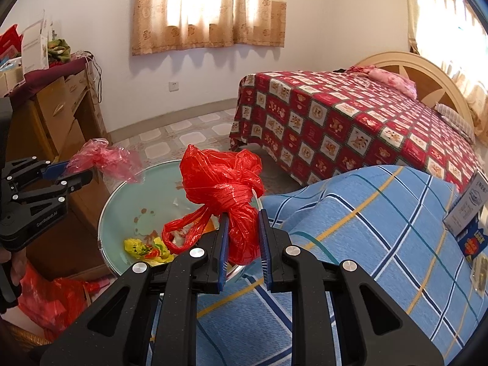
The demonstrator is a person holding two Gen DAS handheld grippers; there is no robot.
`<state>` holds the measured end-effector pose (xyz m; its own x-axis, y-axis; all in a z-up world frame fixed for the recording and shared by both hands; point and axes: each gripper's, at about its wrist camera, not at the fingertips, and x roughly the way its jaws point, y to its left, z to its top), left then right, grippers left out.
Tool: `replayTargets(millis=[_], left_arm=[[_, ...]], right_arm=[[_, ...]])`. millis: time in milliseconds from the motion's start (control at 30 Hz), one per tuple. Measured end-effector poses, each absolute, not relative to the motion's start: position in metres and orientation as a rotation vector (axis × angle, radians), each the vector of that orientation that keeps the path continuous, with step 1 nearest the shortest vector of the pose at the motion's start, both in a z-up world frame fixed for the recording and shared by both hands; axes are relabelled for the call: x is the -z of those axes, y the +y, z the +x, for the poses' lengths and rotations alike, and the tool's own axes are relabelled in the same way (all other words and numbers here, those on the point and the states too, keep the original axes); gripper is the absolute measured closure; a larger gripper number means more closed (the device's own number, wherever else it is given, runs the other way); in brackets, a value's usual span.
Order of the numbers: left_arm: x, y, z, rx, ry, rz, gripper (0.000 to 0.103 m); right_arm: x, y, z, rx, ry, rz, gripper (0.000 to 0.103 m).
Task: Collect trash
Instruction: 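Open both grippers to drop the pink wrap and red bag into the bin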
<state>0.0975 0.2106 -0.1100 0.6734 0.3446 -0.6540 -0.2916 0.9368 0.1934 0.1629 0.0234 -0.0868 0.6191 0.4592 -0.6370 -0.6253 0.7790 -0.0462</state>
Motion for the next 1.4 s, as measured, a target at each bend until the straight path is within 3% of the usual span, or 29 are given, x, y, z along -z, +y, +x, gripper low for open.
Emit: replayTargets(millis=[1033, 1233, 1300, 1333, 1400], left_arm=[[0.109, 0.218, 0.099, -0.365, 0.750, 0.057, 0.073], [0.103, 0.212, 0.100, -0.354, 0.734, 0.049, 0.067], [0.101, 0.209, 0.099, -0.354, 0.721, 0.044, 0.047], [0.099, 0.207, 0.097, -0.345, 0.715, 0.044, 0.047], [0.098, 0.204, 0.096, -0.332, 0.710, 0.047, 0.044]], right_arm=[[0.087, 0.038, 0.162, -0.649, 0.646, -0.295, 0.084], [0.084, 0.040, 0.162, -0.651, 0.633, -0.290, 0.084], [0.082, 0.038, 0.163, -0.657, 0.623, -0.268, 0.078], [0.079, 0.037, 0.163, -0.662, 0.616, -0.249, 0.064], [0.078, 0.035, 0.162, -0.659, 0.608, -0.247, 0.049]])
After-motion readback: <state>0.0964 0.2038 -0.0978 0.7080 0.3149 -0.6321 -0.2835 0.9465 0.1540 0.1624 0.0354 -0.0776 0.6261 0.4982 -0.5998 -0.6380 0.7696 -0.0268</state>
